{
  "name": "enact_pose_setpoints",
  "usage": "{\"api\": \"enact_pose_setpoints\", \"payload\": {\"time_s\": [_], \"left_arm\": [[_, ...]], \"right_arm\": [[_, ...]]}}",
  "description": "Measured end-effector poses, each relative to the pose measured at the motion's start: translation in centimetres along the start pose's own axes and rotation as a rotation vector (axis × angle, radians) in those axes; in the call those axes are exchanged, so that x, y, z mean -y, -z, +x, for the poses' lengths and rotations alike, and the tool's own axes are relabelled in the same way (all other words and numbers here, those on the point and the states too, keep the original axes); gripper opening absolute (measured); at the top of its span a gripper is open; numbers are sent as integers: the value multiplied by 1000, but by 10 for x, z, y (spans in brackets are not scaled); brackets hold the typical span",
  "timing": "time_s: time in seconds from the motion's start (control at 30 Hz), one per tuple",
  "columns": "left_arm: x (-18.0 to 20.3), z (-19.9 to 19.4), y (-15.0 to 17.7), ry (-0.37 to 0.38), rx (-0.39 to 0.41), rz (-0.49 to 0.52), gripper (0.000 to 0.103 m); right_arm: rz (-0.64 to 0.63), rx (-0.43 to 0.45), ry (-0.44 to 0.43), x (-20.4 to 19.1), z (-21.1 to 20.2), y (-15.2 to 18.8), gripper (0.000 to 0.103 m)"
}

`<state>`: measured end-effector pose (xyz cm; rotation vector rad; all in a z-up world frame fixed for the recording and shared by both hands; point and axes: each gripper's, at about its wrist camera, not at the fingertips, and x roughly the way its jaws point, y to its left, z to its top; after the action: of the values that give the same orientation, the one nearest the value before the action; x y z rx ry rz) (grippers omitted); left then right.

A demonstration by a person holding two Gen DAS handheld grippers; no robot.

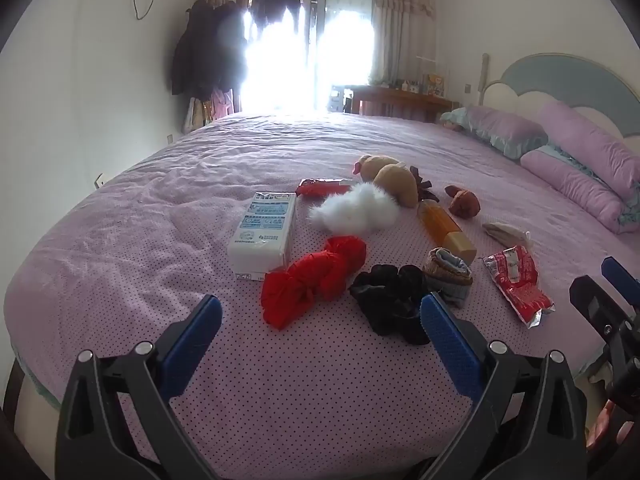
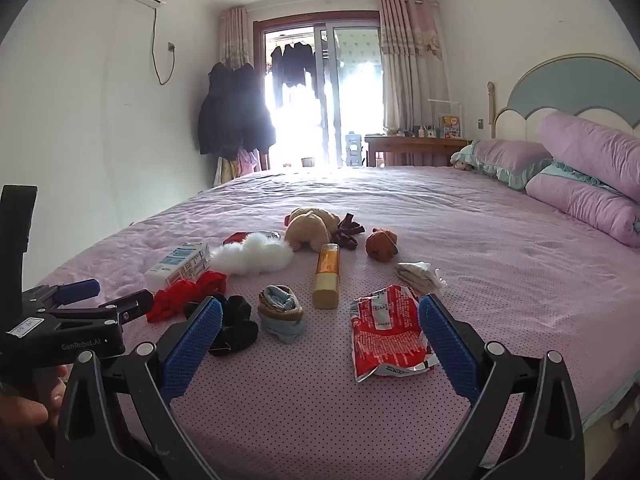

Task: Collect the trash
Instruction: 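Grasp the black scrunchie with the left gripper while the right gripper grasps the sock roll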

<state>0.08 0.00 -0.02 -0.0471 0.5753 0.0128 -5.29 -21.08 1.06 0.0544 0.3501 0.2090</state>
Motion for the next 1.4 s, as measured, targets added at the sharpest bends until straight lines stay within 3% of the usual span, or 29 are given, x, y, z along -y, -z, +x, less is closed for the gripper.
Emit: {"api": "enact_pose_setpoints", "payload": {"time_s": [1.0, 1.4], "left_arm": [[31, 10, 5, 27, -9, 70, 99], [48, 9, 8, 29, -9, 90, 99]], "right_arm": [[57, -28, -18, 19, 4, 6, 95], [71, -2, -13, 39, -1, 9, 95]]}}
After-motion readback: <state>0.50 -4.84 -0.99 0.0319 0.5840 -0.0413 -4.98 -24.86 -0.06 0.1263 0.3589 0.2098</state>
